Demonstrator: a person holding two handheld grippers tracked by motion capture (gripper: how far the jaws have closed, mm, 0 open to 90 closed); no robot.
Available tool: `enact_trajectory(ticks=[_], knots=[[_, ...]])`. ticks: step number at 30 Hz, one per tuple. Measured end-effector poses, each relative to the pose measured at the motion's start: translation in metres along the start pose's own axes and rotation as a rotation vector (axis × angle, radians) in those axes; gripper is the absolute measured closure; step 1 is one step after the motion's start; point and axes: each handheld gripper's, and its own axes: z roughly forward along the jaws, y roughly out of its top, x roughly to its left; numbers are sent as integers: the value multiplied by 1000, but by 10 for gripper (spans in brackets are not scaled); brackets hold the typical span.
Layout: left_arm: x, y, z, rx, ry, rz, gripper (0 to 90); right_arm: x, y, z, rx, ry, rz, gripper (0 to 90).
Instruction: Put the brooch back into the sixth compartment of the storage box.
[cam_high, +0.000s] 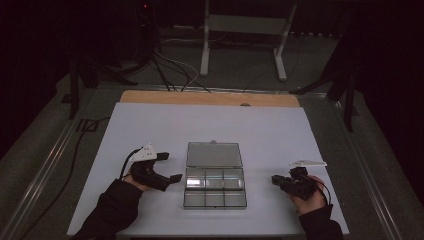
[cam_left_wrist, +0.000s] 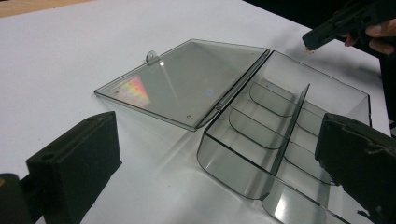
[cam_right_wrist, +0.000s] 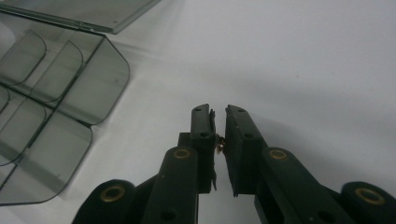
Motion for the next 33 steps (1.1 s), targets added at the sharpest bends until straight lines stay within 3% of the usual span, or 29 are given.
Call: enact_trajectory(ticks=[33], knots=[[1,1,-2,-6,5,3,20,33,16,-6,-29,81,-76,821]])
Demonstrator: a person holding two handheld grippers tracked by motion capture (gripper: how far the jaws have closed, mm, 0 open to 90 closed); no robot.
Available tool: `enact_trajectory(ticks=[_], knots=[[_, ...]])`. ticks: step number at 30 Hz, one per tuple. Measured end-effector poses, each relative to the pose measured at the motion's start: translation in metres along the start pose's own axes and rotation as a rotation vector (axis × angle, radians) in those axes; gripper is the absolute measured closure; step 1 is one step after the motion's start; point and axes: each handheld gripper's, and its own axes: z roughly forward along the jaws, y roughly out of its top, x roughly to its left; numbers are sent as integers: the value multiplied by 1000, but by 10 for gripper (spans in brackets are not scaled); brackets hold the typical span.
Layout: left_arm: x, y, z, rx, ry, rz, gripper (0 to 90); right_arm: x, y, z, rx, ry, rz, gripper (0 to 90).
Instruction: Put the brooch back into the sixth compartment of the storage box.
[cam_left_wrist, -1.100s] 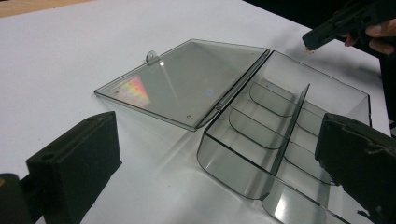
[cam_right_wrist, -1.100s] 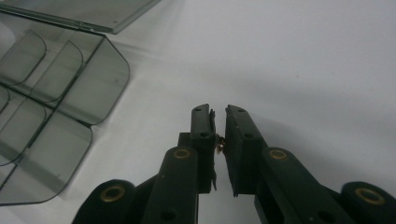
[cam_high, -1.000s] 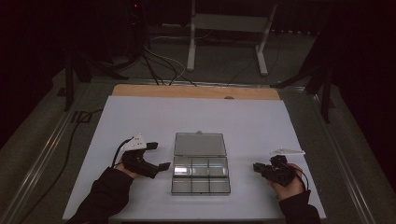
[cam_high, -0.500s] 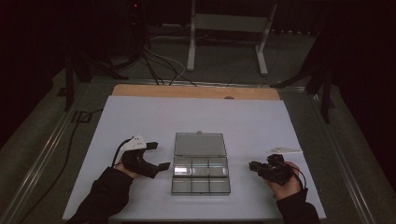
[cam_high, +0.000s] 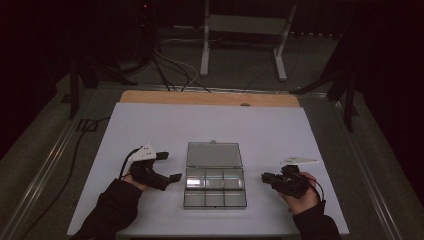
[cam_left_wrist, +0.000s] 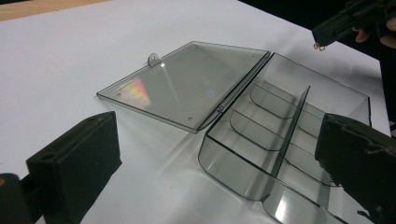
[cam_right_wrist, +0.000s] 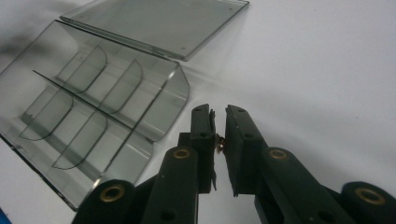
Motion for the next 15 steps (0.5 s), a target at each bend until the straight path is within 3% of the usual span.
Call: enact_trajectory(ticks=[15], knots=[[0,0,-1,-1,-3,1,20,22,9,4,-3,60,-54,821]])
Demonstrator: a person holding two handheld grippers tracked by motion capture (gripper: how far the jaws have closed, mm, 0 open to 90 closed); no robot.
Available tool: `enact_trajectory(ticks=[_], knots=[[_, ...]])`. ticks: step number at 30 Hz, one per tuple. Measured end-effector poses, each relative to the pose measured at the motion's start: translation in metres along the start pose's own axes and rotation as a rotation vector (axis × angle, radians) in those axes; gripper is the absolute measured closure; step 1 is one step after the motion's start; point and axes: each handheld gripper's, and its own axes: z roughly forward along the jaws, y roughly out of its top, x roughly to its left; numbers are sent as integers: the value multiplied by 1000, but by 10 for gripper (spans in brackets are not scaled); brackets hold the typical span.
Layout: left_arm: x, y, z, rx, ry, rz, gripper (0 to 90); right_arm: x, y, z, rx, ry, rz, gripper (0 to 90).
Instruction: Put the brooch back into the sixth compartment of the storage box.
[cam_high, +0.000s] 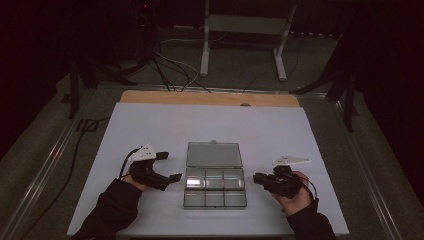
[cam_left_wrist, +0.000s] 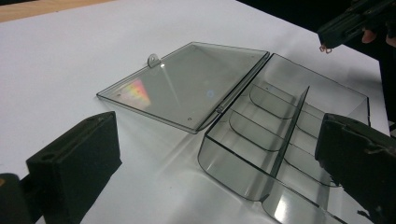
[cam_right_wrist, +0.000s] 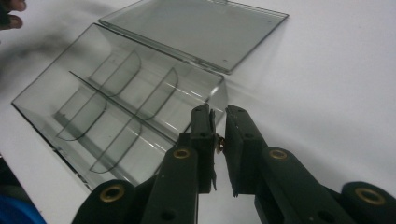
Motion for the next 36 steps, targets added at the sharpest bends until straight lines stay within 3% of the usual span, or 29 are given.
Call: enact_trajectory(ticks=[20,36], knots=[[0,0,0,-2,-2,-1,20,26,7,9,11,80,-55,820],[0,0,0,-2,0,-1,20,37,3,18,39,120,-76,819]])
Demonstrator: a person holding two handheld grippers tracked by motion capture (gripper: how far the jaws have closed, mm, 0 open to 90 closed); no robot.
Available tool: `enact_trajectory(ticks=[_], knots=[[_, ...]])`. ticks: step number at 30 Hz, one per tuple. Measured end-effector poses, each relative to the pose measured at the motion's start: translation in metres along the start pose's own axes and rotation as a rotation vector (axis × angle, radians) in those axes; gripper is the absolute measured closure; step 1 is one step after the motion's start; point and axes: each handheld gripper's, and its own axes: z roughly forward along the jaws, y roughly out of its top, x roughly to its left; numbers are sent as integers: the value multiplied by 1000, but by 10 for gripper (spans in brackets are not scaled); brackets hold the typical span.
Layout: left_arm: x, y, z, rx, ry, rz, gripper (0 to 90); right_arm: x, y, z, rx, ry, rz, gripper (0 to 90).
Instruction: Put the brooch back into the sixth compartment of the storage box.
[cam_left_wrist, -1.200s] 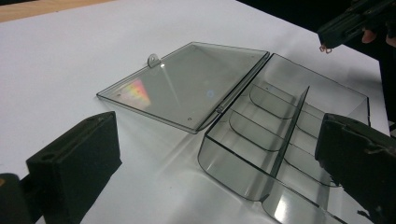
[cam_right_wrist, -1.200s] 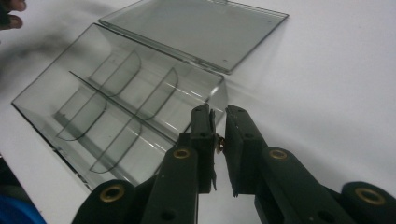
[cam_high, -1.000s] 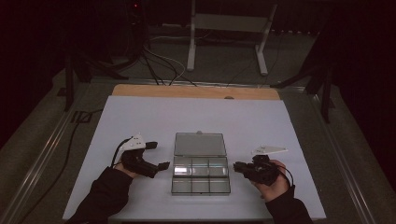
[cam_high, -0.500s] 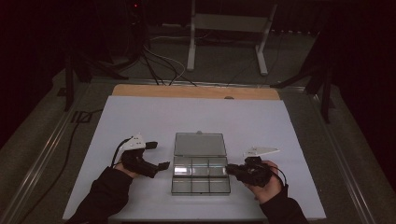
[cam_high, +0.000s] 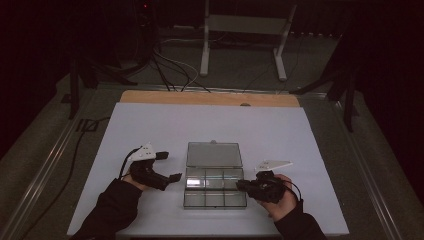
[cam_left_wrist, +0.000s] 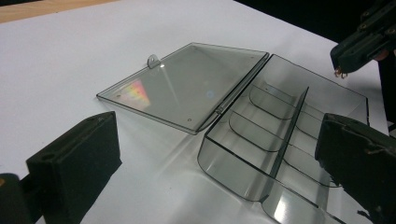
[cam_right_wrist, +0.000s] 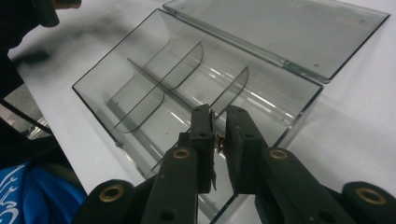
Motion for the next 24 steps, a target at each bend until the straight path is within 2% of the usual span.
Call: enact_trajectory(ticks=[24], knots=[[0,0,-1,-3,0,0,20,8,-7,16,67,49,-32,810]])
